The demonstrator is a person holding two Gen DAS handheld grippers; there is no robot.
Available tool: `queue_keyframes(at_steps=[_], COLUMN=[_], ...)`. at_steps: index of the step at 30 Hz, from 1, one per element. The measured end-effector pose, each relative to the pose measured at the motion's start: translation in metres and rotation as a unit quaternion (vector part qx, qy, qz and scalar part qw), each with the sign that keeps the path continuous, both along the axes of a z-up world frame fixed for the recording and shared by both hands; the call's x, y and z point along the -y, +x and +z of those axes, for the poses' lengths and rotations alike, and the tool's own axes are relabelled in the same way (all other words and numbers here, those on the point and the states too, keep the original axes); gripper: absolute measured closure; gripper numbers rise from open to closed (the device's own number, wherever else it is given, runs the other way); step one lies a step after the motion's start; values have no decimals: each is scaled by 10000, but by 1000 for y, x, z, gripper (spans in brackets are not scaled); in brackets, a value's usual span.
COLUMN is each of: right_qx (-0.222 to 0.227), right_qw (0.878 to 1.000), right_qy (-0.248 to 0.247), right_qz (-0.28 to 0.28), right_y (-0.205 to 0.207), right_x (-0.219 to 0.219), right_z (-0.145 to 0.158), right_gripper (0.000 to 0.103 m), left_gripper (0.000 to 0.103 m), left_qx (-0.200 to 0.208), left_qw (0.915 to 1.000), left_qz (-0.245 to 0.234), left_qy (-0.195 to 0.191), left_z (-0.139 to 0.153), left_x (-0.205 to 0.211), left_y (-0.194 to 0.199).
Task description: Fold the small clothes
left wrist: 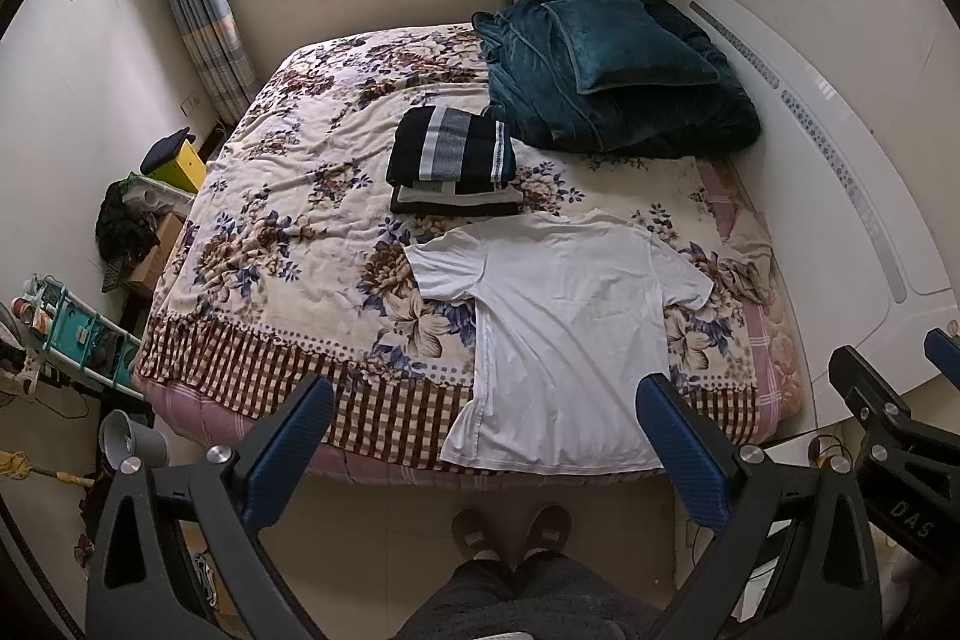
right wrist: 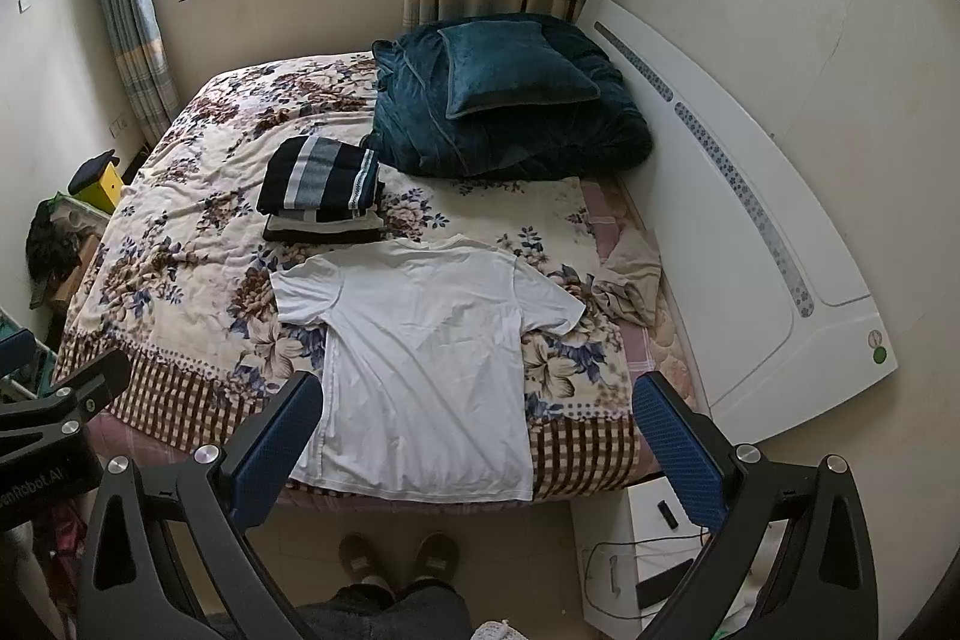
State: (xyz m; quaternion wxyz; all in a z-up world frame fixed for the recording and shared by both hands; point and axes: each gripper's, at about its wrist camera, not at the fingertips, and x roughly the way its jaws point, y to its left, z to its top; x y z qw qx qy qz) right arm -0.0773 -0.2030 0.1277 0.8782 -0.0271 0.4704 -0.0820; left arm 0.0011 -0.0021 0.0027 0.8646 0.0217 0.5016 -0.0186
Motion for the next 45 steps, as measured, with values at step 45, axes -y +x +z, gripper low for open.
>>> queue_keyframes(at_steps=[45], right_qx=[200], right_qw=[9998], right_qy=[-33], right_qz=[53], right_y=[13], right_x=[-11], right_z=[15], right_gripper=[0], left_gripper=[0], left_qx=[215], left_qw=[9998], left_qz=[37], left_qy=[-36], left_z=[19], left_x=[-11], left_y=[19])
